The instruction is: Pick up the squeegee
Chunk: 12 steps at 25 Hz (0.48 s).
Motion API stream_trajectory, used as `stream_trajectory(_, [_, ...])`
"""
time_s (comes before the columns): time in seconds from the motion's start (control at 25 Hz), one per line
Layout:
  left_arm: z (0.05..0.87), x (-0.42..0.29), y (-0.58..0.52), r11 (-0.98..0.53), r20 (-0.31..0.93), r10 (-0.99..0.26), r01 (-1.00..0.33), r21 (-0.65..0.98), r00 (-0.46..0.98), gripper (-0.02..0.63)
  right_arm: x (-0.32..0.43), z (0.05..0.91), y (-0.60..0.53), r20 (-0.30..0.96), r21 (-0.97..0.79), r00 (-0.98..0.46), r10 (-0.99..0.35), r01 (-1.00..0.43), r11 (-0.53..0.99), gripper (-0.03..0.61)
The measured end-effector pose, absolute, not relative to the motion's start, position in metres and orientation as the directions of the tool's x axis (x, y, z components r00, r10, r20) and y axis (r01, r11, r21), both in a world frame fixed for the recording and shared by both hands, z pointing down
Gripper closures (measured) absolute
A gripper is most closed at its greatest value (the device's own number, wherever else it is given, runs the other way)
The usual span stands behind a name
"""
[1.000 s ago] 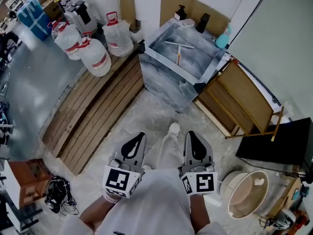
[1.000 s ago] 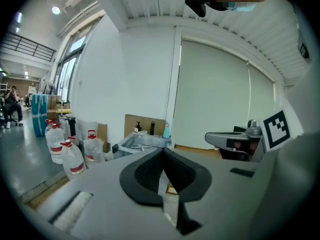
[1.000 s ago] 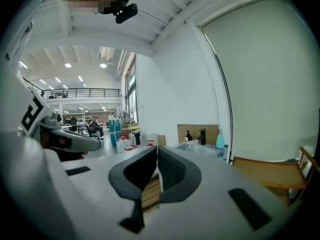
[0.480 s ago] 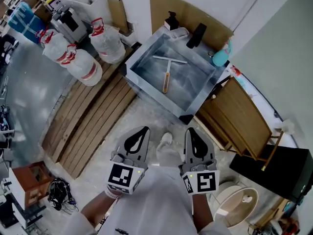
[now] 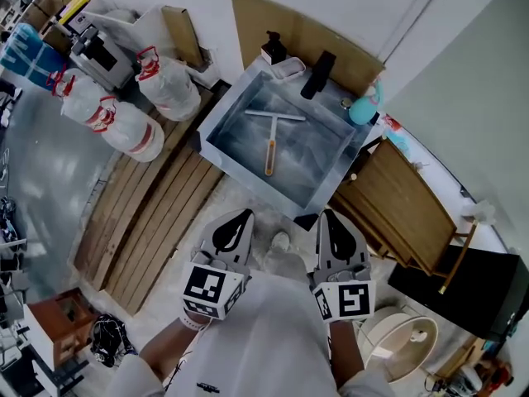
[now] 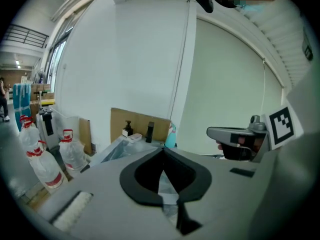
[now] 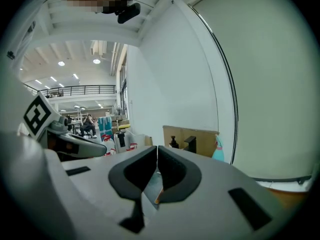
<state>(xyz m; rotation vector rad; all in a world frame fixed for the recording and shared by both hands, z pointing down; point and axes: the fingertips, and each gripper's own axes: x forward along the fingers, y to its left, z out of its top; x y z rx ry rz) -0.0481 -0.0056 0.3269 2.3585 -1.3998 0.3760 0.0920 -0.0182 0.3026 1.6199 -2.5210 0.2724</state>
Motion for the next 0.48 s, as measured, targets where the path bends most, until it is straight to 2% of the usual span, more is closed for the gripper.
stream_trajectory(0.48, [0.333,-0.078,-0.073,-0.484,0.404,-0.757,-0.856,0.183,0.514,0.609,0.06,0.304,-0.065,0.227,-0.06,-0.345,-0.911,-0.938,0.34,0.572])
